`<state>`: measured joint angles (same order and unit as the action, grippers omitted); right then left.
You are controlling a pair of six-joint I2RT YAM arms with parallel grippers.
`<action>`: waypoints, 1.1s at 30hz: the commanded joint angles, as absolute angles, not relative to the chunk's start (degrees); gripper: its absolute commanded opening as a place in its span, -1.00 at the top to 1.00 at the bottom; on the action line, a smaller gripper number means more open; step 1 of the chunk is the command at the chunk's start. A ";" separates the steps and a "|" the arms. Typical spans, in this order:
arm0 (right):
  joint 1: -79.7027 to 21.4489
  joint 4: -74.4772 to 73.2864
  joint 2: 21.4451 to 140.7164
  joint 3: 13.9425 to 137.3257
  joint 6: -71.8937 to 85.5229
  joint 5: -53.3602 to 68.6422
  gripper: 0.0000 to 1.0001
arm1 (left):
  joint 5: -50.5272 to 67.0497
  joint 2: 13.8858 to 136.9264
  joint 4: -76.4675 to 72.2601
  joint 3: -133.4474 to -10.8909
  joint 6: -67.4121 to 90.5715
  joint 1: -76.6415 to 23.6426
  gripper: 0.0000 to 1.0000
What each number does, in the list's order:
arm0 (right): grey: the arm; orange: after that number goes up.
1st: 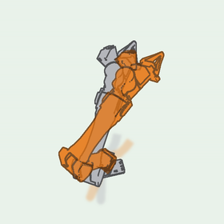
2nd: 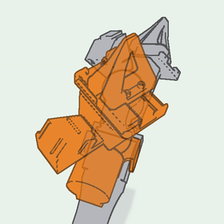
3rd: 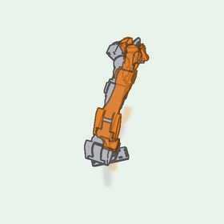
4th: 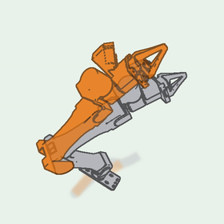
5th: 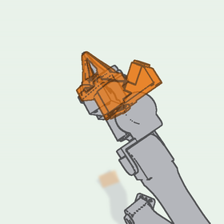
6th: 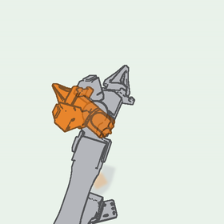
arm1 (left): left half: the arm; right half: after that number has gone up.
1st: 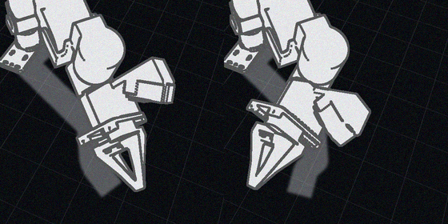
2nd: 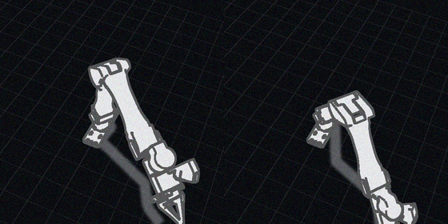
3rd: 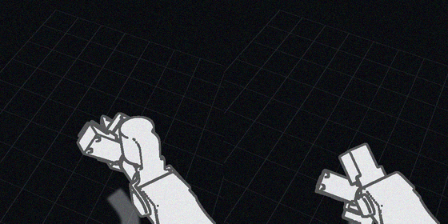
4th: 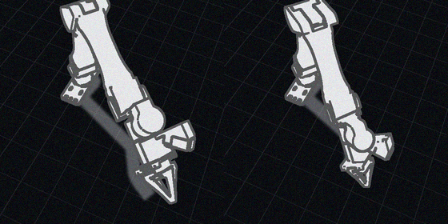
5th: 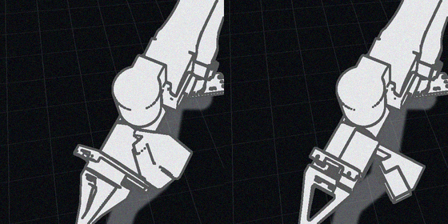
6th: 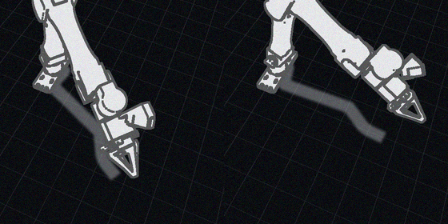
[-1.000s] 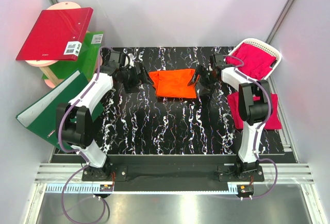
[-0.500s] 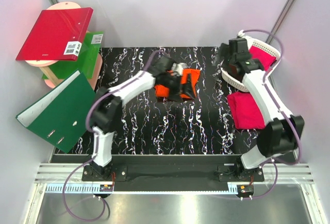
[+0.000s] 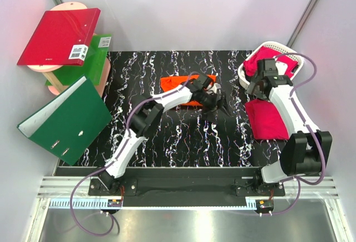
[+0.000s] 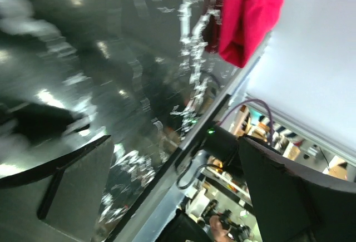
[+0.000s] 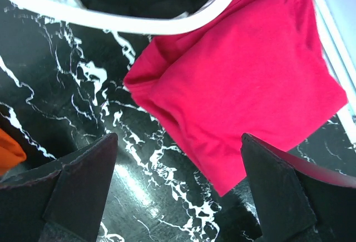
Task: Fold and stack the t-shirts
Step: Put the neatly folded tshirt into the corner of the board with both arms
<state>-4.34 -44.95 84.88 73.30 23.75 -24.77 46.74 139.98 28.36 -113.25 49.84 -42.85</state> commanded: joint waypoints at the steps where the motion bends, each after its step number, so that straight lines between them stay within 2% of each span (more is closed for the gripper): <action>1: -4.13 -47.80 83.49 75.41 22.41 -24.17 -0.99 | 51.94 139.66 21.89 -119.09 55.02 -45.09 -0.98; 7: -4.13 -52.65 83.59 70.25 19.78 -19.87 -0.99 | 52.82 128.97 19.86 -113.74 54.23 -39.56 -0.98; 13: -4.57 -53.79 85.85 63.73 20.29 -14.23 -0.84 | 48.87 115.86 25.65 -112.49 49.59 -26.48 -0.98; 18: -7.03 -55.54 93.85 66.62 21.62 -11.69 -0.81 | 49.39 111.45 30.76 -115.14 47.02 -14.60 -0.98; 23: -9.23 -56.60 101.06 69.96 23.11 -17.74 -0.89 | 48.96 106.79 30.85 -112.51 46.93 -10.02 -0.98; 33: -11.16 -60.55 112.58 74.44 21.62 -35.94 -0.93 | 50.71 103.45 28.92 -108.46 47.99 -9.76 -0.98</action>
